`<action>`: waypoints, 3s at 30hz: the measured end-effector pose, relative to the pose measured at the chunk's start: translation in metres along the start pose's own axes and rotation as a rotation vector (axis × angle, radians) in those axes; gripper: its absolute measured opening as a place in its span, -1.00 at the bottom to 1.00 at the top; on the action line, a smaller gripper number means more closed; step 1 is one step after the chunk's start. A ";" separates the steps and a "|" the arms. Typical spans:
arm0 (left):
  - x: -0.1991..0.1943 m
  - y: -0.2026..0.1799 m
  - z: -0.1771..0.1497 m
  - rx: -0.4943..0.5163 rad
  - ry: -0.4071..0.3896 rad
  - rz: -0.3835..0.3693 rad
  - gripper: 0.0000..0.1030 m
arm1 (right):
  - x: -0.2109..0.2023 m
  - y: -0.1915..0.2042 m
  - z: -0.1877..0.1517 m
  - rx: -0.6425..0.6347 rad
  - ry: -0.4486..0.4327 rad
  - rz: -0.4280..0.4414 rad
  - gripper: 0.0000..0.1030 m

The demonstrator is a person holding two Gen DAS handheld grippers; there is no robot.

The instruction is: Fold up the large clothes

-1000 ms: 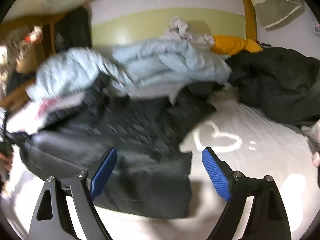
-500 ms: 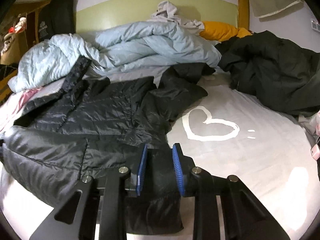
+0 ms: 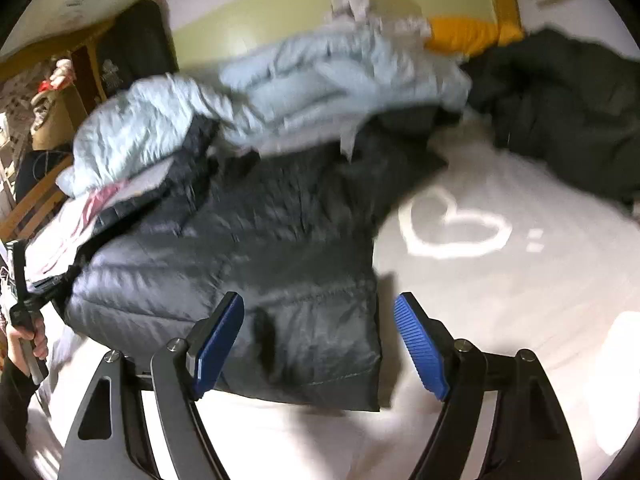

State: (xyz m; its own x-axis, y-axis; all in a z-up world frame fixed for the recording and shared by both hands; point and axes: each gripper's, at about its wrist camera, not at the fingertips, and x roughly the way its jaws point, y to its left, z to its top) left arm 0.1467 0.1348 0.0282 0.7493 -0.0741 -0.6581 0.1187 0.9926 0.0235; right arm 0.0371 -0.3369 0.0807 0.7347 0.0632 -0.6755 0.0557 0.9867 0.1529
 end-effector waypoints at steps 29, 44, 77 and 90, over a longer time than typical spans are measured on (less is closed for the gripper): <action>0.035 0.004 0.015 0.018 0.032 0.035 -0.03 | 0.068 0.010 0.006 -0.066 0.066 -0.181 -0.46; 0.046 0.048 -0.009 -0.284 0.269 -0.199 0.26 | 0.072 -0.007 -0.008 0.073 0.165 -0.001 0.41; -0.112 0.012 -0.026 -0.035 -0.120 0.065 0.33 | -0.045 0.019 -0.065 -0.019 -0.020 -0.203 -0.12; 0.030 -0.052 0.119 0.103 0.158 -0.076 0.43 | -0.064 0.026 -0.052 -0.035 -0.119 -0.239 0.05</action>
State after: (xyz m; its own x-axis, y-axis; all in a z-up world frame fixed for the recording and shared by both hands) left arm 0.2406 0.0694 0.0964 0.6250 -0.1249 -0.7706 0.2435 0.9691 0.0405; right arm -0.0434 -0.3072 0.0909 0.7777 -0.1883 -0.5998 0.2152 0.9762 -0.0274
